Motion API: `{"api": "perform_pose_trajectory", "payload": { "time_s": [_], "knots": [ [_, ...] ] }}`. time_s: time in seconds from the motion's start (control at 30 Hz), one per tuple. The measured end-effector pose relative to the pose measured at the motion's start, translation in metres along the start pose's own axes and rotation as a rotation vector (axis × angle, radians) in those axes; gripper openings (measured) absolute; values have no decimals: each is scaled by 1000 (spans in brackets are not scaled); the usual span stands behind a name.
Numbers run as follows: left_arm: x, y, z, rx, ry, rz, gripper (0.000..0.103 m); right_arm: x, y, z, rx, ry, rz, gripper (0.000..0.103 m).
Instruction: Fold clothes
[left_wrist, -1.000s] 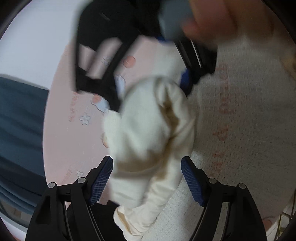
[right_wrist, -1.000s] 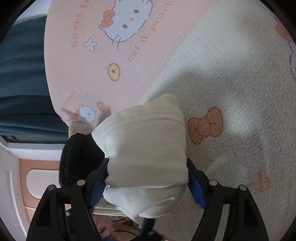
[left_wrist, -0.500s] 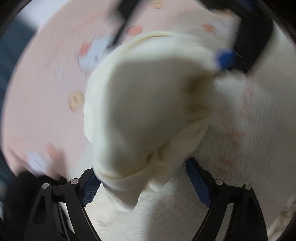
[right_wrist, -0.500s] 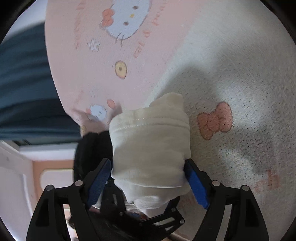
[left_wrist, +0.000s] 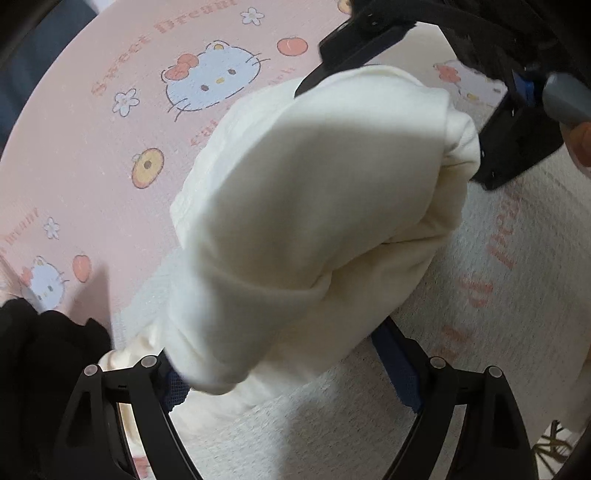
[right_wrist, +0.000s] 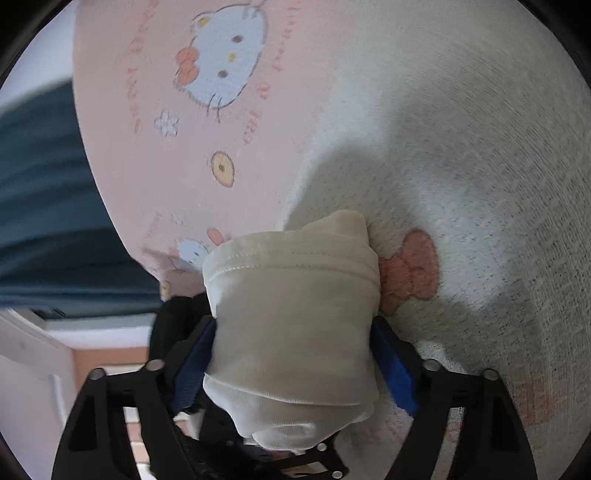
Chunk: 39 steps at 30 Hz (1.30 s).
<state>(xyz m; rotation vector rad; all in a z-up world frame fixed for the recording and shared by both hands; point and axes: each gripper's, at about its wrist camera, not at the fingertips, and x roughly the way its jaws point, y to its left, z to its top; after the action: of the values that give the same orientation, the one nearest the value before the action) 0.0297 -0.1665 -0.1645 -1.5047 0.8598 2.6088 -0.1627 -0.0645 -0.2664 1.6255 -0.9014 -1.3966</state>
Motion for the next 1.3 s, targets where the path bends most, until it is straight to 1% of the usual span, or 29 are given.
{"api": "perform_pose_trajectory", "payload": {
  "time_s": [0.1,0.2,0.33,0.4,0.47,0.53,0.63,0.8,0.97,1.0,1.03,1.1,1.13,1.2,1.3],
  "knots": [
    [-21,2,0,15,-34,1,86,0,11,-1,-32,19,-44,75],
    [-48,10,2,-8,-67,-13,87,-1,27,-3,-57,54,-105,75],
    [-86,25,3,-94,-136,-125,87,-3,52,-11,-113,84,-195,75],
    [-97,37,4,-113,-162,-153,87,6,65,-10,-142,88,-246,75],
    [-107,33,-13,-92,-196,-78,87,12,72,-10,-158,98,-291,75],
    [-113,18,-27,-65,-198,-24,87,13,77,-13,-163,105,-333,75],
    [-108,12,-36,-73,-213,-48,87,15,87,-15,-169,119,-384,75],
    [-48,26,-10,-159,-170,-177,87,22,110,-20,-215,172,-467,75],
    [-35,59,-16,-397,-194,-348,86,31,128,-25,-241,213,-500,75],
    [-33,66,-17,-445,-199,-382,84,32,132,-25,-254,217,-496,75],
    [-31,72,-18,-493,-203,-416,79,33,135,-25,-267,221,-493,75],
    [-26,85,-21,-590,-212,-485,76,36,141,-24,-292,228,-486,75],
    [-23,91,-23,-621,-195,-520,73,37,144,-24,-308,233,-483,70],
    [-20,95,-26,-650,-177,-550,71,43,150,-27,-348,252,-490,68],
    [-20,105,-36,-695,-172,-588,69,50,161,-33,-389,268,-510,66]
  ]
}}
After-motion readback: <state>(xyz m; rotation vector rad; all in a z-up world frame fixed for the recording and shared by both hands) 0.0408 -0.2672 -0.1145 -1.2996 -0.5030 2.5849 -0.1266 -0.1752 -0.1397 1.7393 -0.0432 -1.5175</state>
